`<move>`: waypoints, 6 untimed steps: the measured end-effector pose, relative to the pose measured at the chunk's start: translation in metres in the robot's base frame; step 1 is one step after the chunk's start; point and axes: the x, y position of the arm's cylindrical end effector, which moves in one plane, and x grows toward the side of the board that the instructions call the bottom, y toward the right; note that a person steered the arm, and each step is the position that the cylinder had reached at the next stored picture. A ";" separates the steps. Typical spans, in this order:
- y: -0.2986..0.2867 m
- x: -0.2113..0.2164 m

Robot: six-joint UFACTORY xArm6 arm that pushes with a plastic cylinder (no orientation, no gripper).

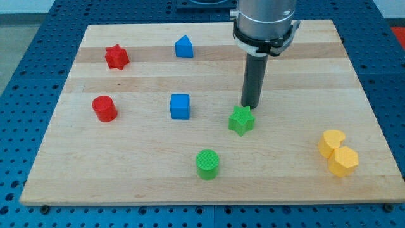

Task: Slide the green star top right of the green circle

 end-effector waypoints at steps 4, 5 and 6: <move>-0.031 0.070; -0.029 0.067; 0.003 0.066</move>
